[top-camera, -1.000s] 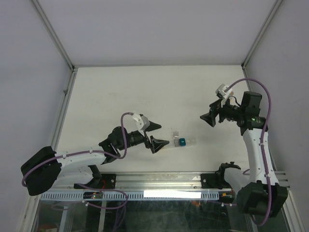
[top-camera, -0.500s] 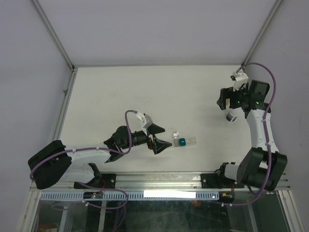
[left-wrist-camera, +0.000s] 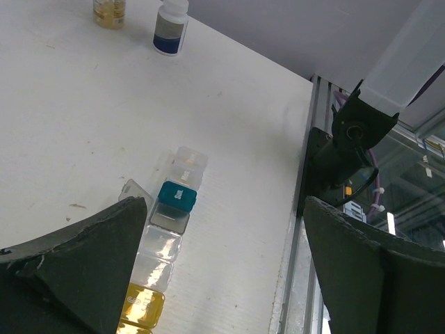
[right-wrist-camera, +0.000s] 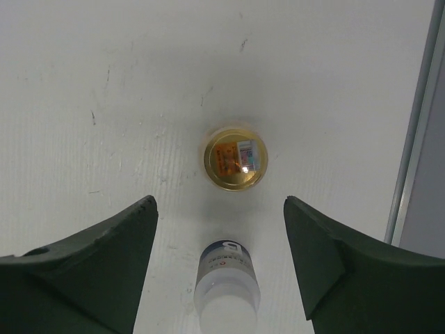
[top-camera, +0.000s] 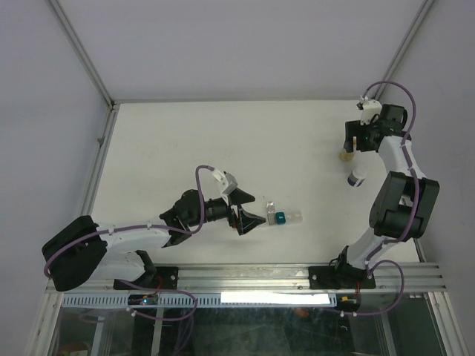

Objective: Sort the pills into containers

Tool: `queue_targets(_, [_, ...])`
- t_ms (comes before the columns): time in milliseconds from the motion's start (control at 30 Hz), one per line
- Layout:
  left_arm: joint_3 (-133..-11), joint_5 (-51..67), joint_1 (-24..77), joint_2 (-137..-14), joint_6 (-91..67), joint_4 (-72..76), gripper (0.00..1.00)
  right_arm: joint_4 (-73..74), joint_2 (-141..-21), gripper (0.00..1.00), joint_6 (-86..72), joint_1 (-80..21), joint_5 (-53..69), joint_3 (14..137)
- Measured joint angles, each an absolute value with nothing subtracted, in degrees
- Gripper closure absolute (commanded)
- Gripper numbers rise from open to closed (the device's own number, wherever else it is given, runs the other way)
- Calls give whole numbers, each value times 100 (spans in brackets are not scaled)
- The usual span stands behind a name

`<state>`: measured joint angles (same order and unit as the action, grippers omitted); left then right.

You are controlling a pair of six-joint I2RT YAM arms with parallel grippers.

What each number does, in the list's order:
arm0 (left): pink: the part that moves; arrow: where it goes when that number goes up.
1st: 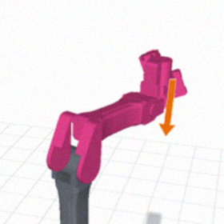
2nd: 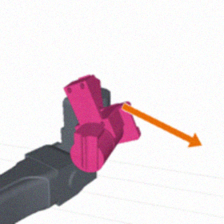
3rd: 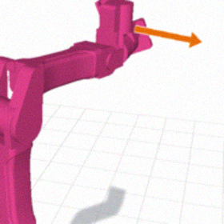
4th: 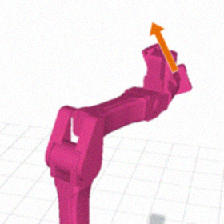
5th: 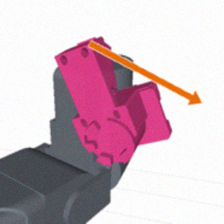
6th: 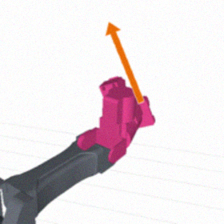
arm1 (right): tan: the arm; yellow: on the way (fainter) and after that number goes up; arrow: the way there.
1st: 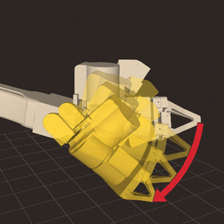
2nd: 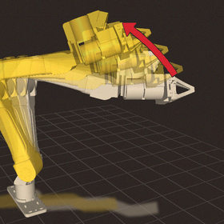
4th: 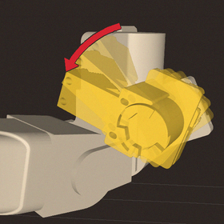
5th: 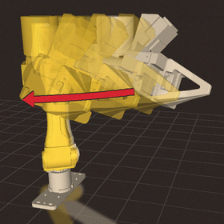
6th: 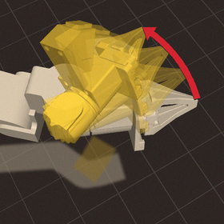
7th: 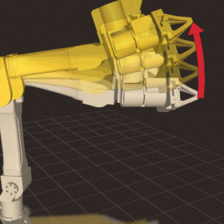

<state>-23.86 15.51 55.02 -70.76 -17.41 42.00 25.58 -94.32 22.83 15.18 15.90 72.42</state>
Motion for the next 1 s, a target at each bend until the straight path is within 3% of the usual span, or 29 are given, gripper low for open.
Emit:
queue_targets(633, [-2390, 1559, 5502, -7135, -1894, 4156, 1, 2836, -10742, 45, 2106, 1518, 1566, 8357])
queue_targets(733, [-2390, 1562, 5502, -7159, -1911, 4156, 1, 2902, -10766, 50, 2110, 1516, 1566, 8357])
queue_targets(1000, [-2386, 1643, 5502, -7168, -1970, 4152, 1, 2915, -10766, 77, 2154, 1511, 1564, 8357])
